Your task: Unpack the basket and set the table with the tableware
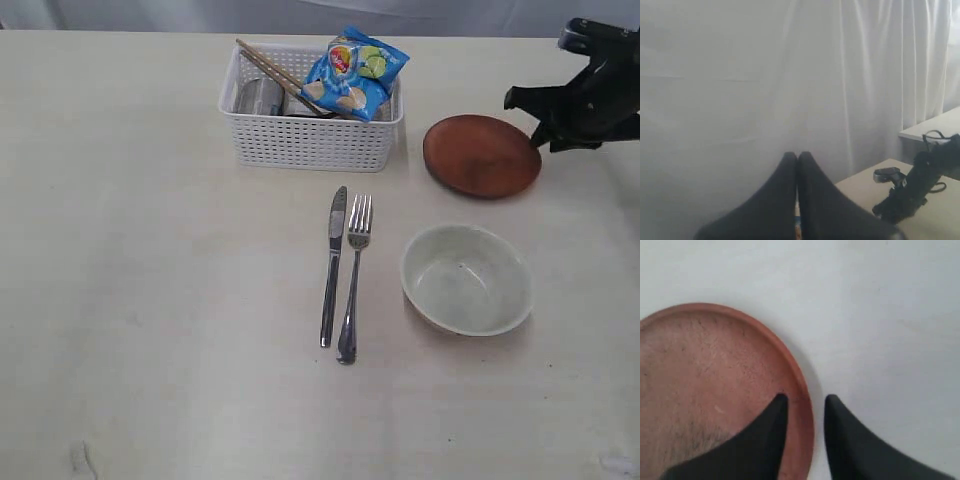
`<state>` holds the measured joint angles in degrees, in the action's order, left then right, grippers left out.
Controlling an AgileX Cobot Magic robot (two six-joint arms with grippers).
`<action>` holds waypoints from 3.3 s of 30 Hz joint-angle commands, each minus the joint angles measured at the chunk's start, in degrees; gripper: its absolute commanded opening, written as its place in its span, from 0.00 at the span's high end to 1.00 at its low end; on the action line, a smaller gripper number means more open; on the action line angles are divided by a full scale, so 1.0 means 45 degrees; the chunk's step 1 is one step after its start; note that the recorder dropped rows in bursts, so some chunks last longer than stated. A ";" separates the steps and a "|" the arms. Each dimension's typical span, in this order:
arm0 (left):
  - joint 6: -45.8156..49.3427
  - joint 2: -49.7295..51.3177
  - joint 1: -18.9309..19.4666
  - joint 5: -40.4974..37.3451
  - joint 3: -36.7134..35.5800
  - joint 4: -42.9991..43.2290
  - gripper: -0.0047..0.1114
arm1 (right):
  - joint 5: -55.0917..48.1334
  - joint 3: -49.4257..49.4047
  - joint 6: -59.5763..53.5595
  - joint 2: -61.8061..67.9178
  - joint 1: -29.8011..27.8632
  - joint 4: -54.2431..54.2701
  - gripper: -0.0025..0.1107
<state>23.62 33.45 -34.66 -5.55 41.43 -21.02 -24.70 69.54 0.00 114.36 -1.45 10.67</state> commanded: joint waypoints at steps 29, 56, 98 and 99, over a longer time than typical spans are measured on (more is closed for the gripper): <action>-0.1278 -0.2692 0.0015 -0.1680 -0.1768 -0.0090 0.96 | -0.4857 0.7483 -0.1906 0.2286 0.4722 -0.0337 0.40; -0.1277 -0.2692 0.0015 -0.1700 -0.1768 -0.0090 0.96 | -0.7332 0.6525 -0.3340 -0.1664 0.5012 -0.1960 0.98; -0.1277 -0.2692 0.0015 -0.1732 -0.1768 -0.0090 0.96 | -0.5001 0.0123 -0.4044 -0.2429 0.0356 0.1516 0.45; -0.1277 -0.2692 0.0015 -0.1732 -0.1768 -0.0090 0.96 | -0.5062 0.0192 -0.4044 -0.2682 0.0356 0.1516 0.45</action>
<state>18.42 21.50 -34.66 -13.75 33.66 -21.02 -46.69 69.93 -17.74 104.69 0.54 17.10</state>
